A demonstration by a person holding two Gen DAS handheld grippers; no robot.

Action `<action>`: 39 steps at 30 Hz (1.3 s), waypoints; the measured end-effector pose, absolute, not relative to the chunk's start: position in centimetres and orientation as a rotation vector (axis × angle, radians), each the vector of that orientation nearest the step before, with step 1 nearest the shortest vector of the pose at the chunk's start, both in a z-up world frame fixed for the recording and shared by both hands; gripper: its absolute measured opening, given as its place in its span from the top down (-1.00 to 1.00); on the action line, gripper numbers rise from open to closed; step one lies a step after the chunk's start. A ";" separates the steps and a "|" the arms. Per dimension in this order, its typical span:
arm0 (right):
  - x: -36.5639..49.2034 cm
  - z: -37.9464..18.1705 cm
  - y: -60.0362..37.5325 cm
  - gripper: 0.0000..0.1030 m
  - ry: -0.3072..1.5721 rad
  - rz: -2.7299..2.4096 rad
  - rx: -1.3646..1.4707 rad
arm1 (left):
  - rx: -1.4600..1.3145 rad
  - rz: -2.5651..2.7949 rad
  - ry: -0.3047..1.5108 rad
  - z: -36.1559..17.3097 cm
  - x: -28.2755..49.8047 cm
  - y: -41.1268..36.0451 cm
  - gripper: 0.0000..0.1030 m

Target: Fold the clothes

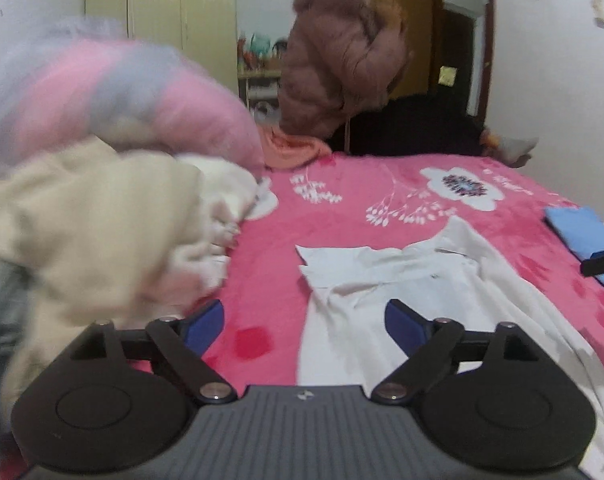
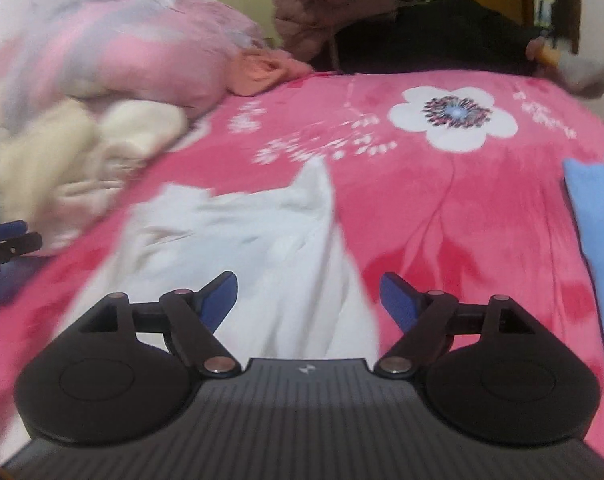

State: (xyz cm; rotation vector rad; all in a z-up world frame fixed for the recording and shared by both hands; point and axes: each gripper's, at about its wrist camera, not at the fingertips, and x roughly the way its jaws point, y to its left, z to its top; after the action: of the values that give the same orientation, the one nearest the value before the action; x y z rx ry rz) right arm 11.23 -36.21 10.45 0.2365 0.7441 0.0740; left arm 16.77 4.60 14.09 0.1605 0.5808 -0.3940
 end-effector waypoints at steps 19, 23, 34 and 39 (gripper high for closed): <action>-9.8 8.1 -21.3 -0.08 0.763 0.433 0.487 | 0.094 -0.471 0.633 5.4 -11.7 11.0 -0.74; -6.8 3.7 -17.0 0.32 0.894 0.454 0.534 | 0.258 -0.516 0.611 2.6 -13.7 7.7 -0.38; -5.6 0.9 -11.1 0.82 0.991 0.446 0.424 | 0.353 -0.582 0.611 -0.1 -13.1 4.8 -0.20; -5.8 1.2 -11.1 0.98 0.970 0.459 0.453 | 0.304 -0.569 0.605 -0.2 -12.7 5.2 -0.09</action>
State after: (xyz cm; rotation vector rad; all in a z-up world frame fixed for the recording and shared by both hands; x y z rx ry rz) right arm -5.84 -11.11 1.20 0.4533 0.9699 0.4591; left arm -12.75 5.17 -0.23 0.3035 0.6048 -0.5689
